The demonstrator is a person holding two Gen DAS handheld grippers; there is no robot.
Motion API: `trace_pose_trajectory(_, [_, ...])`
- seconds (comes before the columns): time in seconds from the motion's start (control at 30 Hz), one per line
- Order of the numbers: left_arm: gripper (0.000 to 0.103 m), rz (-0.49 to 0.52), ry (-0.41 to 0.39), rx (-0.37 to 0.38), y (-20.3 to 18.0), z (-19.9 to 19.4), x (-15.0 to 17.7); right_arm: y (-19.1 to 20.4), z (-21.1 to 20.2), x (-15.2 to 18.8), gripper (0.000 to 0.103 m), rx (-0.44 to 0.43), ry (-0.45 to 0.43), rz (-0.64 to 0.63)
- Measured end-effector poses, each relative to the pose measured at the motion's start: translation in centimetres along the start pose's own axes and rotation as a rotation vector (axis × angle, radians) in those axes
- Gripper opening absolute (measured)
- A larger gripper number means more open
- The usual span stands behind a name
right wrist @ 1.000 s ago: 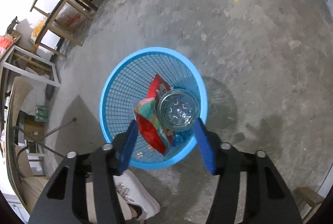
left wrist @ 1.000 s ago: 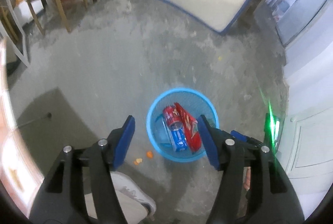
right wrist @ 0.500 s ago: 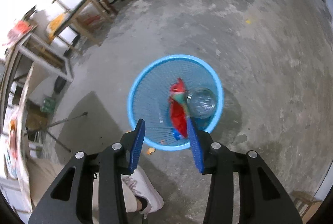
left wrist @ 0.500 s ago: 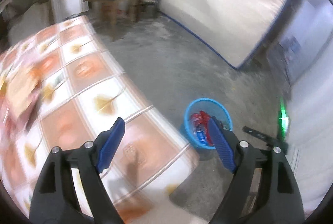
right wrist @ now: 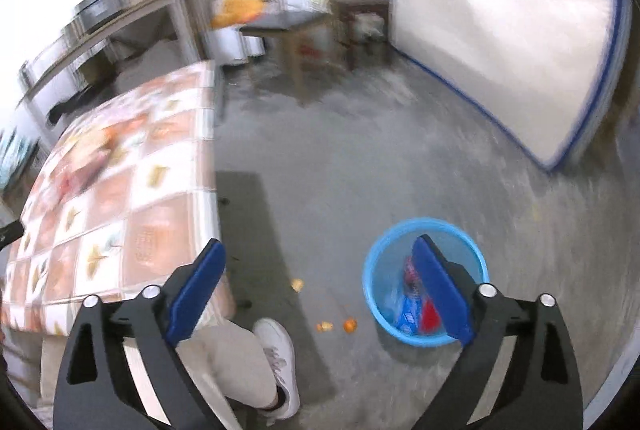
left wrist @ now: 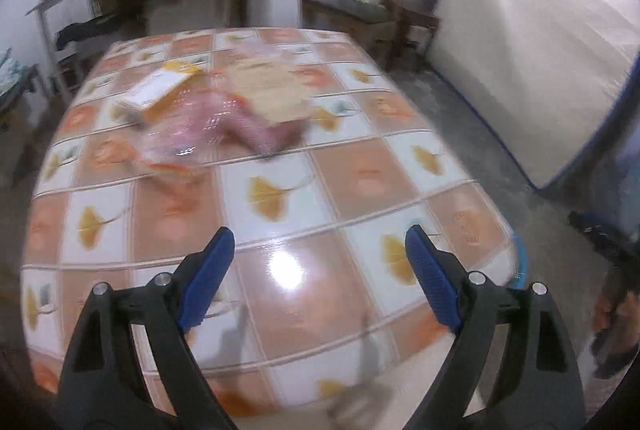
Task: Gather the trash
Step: 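Move both grippers back to the table, the left gripper toward the pink plastic bag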
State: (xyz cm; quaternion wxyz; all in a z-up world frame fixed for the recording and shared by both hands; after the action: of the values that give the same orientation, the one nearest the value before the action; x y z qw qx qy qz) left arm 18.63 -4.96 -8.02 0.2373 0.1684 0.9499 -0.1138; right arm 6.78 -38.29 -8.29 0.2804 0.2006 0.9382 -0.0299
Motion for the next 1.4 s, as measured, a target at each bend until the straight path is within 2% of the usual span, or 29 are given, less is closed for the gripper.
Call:
trace_pose_trajectory(0.07, [0.083,-0.039,-0.004,-0.053,2.8,-0.3,0.2,4.3,-0.9,-1.1,0.096,-0.015,-0.028,-0.095])
trace_pose_trajectory(0.13, [0.084,-0.08,-0.024,-0.085,5.6,-1.1,0.5,9.1,-1.6,-1.8,0.096,-0.068,-0.043,-0.187])
trace_pose_trajectory(0.27, [0.09,-0.169,-0.033,-0.021,9.2,-1.8,0.9,17.1,-2.6,-2.6,0.096,-0.173,-0.061,-0.295])
trace_pose_trajectory(0.37, [0.093,-0.228,-0.072,-0.01,12.0,-2.3,0.6,20.8,-3.2,-3.1,0.097,-0.229,-0.065,-0.31])
trace_pose_trajectory(0.47, [0.094,-0.238,-0.092,0.034,13.2,-2.6,-0.2,22.6,-3.0,-3.7,0.097,-0.212,-0.06,-0.297])
trace_pose_trajectory(0.63, [0.094,-0.21,-0.131,0.102,13.8,-2.7,-2.0,25.1,-3.4,-4.8,0.097,-0.189,-0.088,-0.302])
trace_pose_trajectory(0.73, [0.094,-0.15,-0.154,0.132,13.4,-2.1,-3.9,26.5,-2.8,-5.6,0.097,-0.169,-0.095,-0.289])
trace_pose_trajectory(0.87, [0.094,-0.004,-0.128,0.094,11.5,0.4,-5.9,27.5,-1.6,-6.0,0.097,-0.132,-0.082,-0.289])
trace_pose_trajectory(0.97, [0.094,0.067,-0.099,0.05,10.7,2.6,-6.6,28.0,-0.8,-5.8,0.097,-0.129,-0.064,-0.303])
trace_pose_trajectory(1.07, [0.094,0.148,-0.059,-0.033,10.0,5.0,-7.0,28.1,0.0,-5.8,0.097,-0.144,-0.043,-0.301])
trace_pose_trajectory(1.1, [0.092,0.175,-0.043,-0.075,9.9,5.8,-7.1,28.1,0.2,-5.9,0.097,-0.15,-0.038,-0.297])
trace_pose_trajectory(1.17, [0.074,0.211,-0.016,-0.123,9.8,7.0,-7.2,28.0,0.6,-6.0,0.097,-0.181,-0.017,-0.283])
trace_pose_trajectory(1.3, [0.058,0.251,0.025,-0.217,10.3,8.8,-7.2,28.1,1.6,-5.8,0.097,-0.263,0.026,-0.252])
trace_pose_trajectory(1.4, [0.049,0.269,0.067,-0.249,10.7,9.9,-6.8,27.9,2.2,-5.8,0.097,-0.297,0.048,-0.225])
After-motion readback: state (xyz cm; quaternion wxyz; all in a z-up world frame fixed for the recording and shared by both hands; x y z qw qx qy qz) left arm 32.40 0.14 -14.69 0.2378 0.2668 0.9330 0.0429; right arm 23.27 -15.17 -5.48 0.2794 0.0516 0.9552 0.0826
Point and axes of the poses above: each gripper's, at about its wrist camera, not at the fingertips, and z roughly the way its jaws point, y to its left, x to its underside, the point moved 10 cm from there along z, roughly the way its jaws point, and after that the axes turned 11 degrees about y, right-handed, at the moved point
